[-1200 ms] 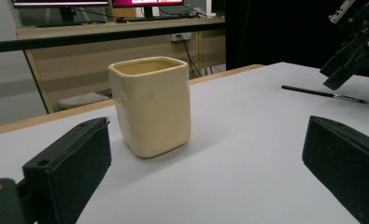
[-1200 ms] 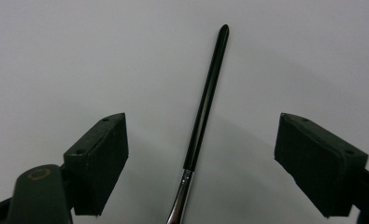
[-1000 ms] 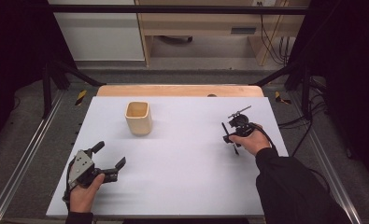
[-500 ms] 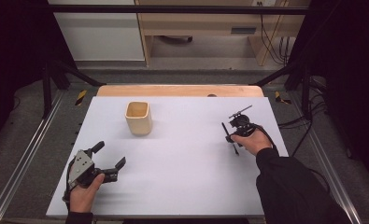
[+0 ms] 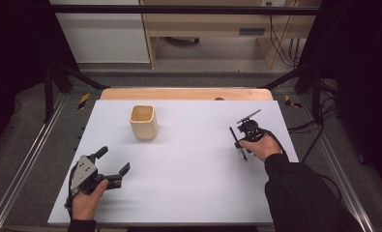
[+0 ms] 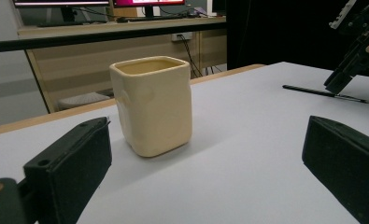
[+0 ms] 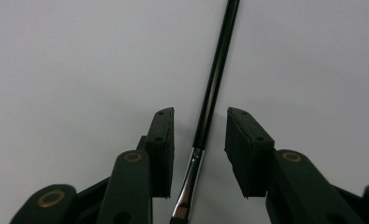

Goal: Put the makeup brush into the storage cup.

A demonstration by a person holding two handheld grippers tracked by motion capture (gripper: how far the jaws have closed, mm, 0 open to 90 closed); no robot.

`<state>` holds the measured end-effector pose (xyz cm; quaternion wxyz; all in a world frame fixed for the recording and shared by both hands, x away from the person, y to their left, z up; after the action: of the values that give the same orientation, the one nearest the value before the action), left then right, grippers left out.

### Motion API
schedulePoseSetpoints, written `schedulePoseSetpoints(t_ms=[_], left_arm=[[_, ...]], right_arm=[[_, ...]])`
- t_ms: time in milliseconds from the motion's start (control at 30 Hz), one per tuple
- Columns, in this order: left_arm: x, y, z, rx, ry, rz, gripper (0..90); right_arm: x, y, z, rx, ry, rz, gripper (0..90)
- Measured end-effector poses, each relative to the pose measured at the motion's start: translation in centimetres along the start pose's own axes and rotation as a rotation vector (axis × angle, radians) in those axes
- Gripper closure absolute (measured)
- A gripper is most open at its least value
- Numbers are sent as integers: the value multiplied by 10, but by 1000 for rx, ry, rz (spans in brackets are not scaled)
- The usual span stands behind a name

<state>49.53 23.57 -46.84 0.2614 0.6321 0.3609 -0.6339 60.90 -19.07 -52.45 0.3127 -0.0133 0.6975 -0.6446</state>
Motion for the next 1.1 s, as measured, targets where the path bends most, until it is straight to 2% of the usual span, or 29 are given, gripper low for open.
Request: schedulePoseSetpoints(t_ms=[433,1033,1067,1100], left_arm=[[0,0,0,0,1,0,11],[0,0,0,-1,2,-1,12],[0,0,0,-1,2,-1,12],[0,0,-1,-1,1,0,12]], right_arm=[[1,3,-1,-2,4,-6,689],[1,5,0,8,19,-5,714],[1,5,-1,7,37,-10,714],[0,5,0,8,34,-6,715]])
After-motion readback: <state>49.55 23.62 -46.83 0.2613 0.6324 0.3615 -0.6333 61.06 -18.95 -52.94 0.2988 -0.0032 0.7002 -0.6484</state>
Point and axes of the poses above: each handheld gripper's, and its own axes: y roughly forward along the jaws, x roughly out of its underside, z roughly to its right, the point moved 9 cm from there along y, roughly forward along the jaws, and after that the axes turned 3 degrees about x, right-handed, at the moved point
